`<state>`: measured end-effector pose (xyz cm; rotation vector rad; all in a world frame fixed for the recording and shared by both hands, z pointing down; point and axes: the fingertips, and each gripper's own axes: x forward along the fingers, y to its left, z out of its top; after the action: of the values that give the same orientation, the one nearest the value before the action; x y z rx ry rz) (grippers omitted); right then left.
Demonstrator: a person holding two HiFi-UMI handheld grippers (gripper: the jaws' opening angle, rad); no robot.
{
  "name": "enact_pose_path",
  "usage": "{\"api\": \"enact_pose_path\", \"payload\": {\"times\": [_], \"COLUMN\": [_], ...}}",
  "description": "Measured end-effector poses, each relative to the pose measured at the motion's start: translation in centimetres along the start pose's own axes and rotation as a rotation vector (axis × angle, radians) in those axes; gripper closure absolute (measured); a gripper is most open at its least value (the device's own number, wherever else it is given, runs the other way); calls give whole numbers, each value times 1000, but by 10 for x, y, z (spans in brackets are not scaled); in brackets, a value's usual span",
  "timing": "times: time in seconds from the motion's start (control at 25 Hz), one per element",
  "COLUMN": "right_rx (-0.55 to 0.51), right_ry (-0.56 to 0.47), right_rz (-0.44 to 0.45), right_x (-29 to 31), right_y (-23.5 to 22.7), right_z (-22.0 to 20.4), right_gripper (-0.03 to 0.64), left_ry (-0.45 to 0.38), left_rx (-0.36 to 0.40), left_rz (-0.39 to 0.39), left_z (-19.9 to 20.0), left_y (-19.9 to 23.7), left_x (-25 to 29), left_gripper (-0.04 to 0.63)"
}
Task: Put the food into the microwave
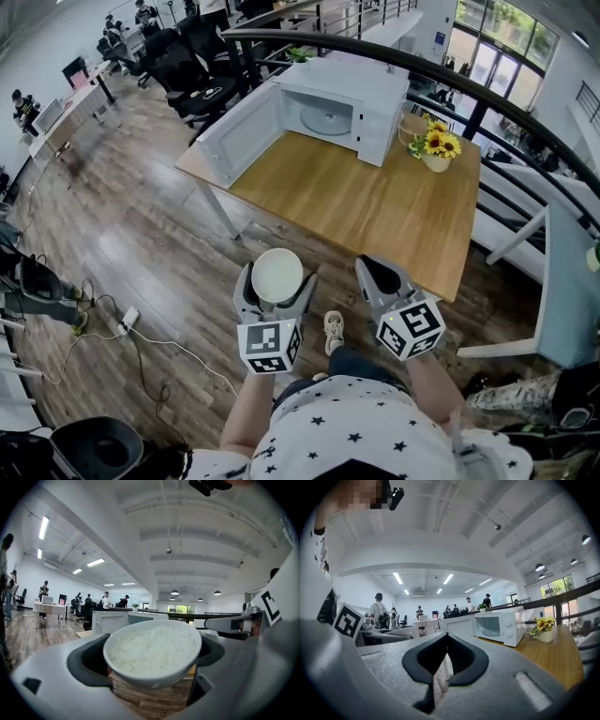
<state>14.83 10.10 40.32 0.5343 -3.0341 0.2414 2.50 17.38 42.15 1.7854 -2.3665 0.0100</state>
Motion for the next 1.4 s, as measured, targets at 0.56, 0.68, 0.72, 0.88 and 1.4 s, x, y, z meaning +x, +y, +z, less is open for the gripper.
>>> {"api": "enact_pose_path", "payload": {"times": [0.56, 0.68, 0.72, 0.88, 1.4], "right_rx": [-1, -4, -6, -11, -8], "right_ry": [12, 13, 15, 20, 25], "right_rz": [7, 11, 13, 23, 57], "right_x": [95, 115, 122, 147, 228], "right_y": [-63, -78, -83, -106, -179], "right_z": [27, 35, 38, 48, 63], "right_gripper": [611, 611, 612, 611, 611], "left_ry": [30, 27, 26, 22, 5], "left_rx": [3, -4, -5, -9, -17], "left_rz": [3, 7, 9, 15, 32], "left_z": [24, 32, 34, 45, 68], "left_y": [33, 39, 40, 46, 62], "left_x": [103, 126, 133, 166, 272], "left_gripper": [81, 81, 81, 81, 80]}}
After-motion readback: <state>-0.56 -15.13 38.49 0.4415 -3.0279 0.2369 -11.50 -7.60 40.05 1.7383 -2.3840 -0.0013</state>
